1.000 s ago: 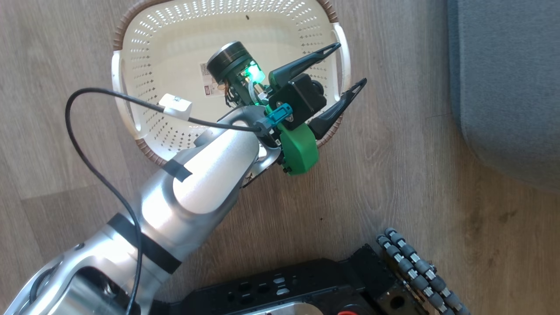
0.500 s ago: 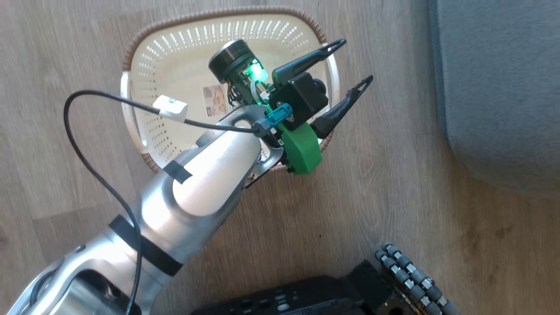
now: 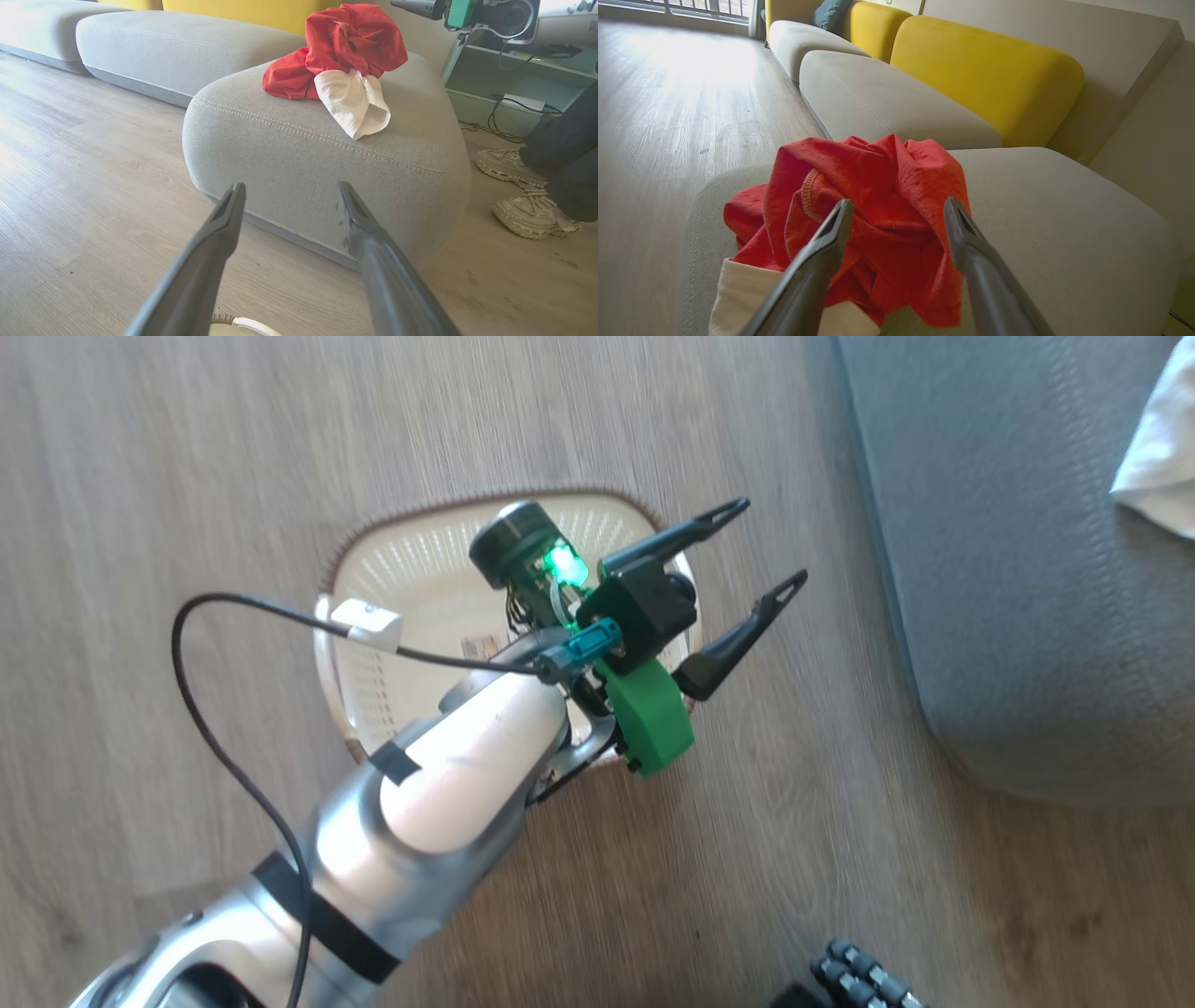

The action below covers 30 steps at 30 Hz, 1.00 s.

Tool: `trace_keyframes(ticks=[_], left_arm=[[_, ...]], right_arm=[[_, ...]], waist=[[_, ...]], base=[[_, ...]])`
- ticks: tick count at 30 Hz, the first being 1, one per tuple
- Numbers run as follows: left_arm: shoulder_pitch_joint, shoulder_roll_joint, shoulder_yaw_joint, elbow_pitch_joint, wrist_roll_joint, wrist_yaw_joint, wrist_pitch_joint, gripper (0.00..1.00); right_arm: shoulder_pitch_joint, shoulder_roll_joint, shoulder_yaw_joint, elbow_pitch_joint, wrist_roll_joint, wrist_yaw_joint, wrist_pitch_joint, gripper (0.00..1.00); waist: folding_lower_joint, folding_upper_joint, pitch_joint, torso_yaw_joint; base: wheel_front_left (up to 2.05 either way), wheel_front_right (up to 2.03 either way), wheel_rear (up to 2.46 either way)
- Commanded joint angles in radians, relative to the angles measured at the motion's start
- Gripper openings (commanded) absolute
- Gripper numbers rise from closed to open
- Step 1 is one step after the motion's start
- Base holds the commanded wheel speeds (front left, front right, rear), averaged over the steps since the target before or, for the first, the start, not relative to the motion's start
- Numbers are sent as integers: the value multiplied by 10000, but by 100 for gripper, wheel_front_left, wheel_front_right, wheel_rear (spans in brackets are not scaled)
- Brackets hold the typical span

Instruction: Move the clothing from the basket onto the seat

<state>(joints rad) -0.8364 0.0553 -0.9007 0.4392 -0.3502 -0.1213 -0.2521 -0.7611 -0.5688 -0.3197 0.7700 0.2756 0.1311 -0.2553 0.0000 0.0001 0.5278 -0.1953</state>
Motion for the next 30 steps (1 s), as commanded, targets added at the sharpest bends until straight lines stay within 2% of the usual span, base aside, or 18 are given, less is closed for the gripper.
trace_keyframes(ticks=[1, 14, 17, 24, 30], left_arm=[[83, -50, 256, -390, -91, -28, -97, 100], [1196, -50, 408, -835, -433, 142, -97, 100], [1576, -50, 836, -746, -439, 313, -97, 100], [2381, 116, 2127, -642, -163, 584, -97, 100], [3610, 502, 3908, -815, 12, 956, -97, 100]], right_arm=[[395, -234, 159, -431, 53, -4, -64, 100], [2398, 1211, 1759, -2979, -177, -4, -64, 100], [2910, 1578, 2548, -3713, -22, -4, -64, 100], [3420, 1865, 3684, -4490, 306, -4, -64, 100], [3799, 2087, 4452, -4887, 755, -4, -64, 100]], waist=[[0, -1, -711, 129], [0, -1, -2824, 1076], [0, -1, -3149, 1465], [0, -1, -3528, 2006], [0, -1, -3849, 2364]], base=[[0, 0, 0], [0, 0, 0], [0, 0, 0], [0, 0, 0], [0, 0, 0]])
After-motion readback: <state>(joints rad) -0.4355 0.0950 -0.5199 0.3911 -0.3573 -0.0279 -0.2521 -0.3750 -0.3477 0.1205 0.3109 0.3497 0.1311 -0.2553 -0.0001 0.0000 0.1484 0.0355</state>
